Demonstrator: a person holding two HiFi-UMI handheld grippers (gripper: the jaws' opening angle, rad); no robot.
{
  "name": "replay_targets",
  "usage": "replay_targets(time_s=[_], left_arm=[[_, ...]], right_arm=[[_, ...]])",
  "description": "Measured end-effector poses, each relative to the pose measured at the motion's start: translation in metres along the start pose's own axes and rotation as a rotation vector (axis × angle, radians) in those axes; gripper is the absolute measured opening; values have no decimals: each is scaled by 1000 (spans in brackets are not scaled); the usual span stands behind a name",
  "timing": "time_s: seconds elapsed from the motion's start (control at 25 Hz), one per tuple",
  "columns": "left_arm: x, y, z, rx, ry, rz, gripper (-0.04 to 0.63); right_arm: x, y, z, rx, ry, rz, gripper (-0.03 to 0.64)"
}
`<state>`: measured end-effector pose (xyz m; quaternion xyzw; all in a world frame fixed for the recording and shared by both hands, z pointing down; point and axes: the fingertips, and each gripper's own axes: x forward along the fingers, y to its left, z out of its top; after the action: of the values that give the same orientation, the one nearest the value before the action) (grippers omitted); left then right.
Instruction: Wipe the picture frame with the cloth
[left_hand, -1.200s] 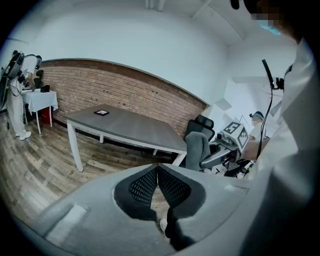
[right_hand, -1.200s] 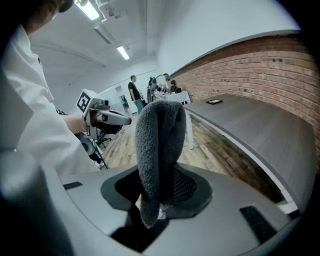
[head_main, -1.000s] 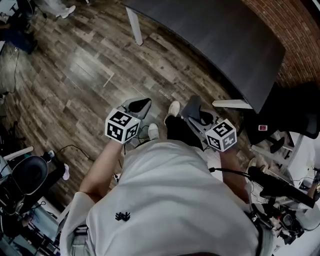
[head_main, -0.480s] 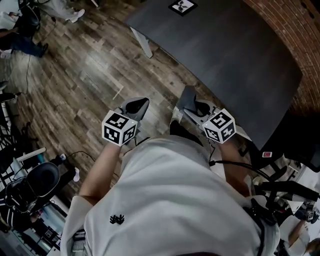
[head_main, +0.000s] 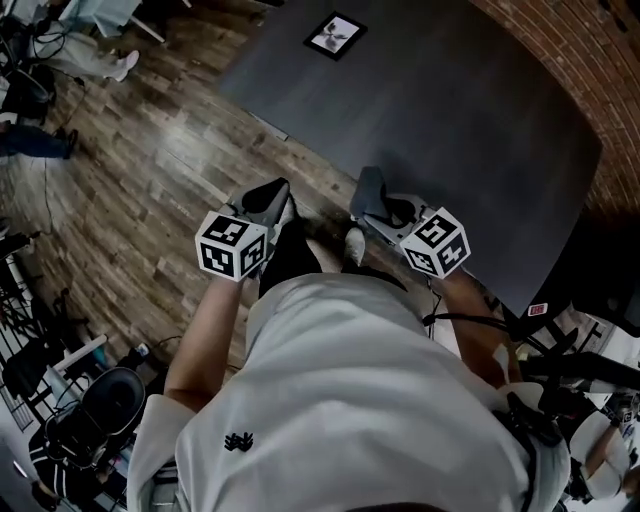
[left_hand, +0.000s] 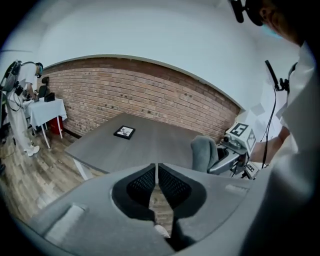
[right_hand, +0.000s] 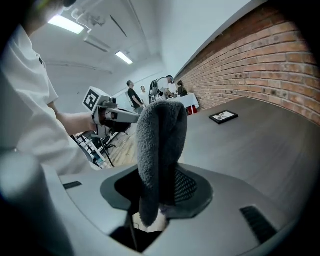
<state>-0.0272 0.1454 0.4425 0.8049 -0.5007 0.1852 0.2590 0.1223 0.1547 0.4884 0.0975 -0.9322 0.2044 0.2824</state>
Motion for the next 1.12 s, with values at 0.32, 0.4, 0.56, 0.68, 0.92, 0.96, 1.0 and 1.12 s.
replay_targets(time_s=[0.32, 0.4, 0.56, 0.68, 0.92, 0.96, 1.0, 1.12], left_arm=[[90, 130, 62, 38, 53, -118, 45], [113, 164, 82, 70, 78, -159, 75], [157, 229, 115, 105, 113, -225, 92], [202, 261, 135, 135, 158, -253, 94], [297, 295, 156, 150, 223, -240, 97], [310, 300, 156, 150, 235, -230, 97], [321, 304, 155, 151, 249, -220, 95], [350, 311, 147, 148, 284, -193, 97]], right_arm=[[62, -68, 60, 137, -5, -151, 149], [79, -83, 85, 185, -23, -207, 149], [112, -100, 129, 235, -38, -317, 149], [120, -116, 151, 291, -62, -391, 149], [112, -131, 151, 398, -77, -497, 149], [108, -132, 149, 408, -70, -516, 149], [103, -132, 146, 419, -63, -536, 149], [82, -135, 136, 471, -68, -597, 149]])
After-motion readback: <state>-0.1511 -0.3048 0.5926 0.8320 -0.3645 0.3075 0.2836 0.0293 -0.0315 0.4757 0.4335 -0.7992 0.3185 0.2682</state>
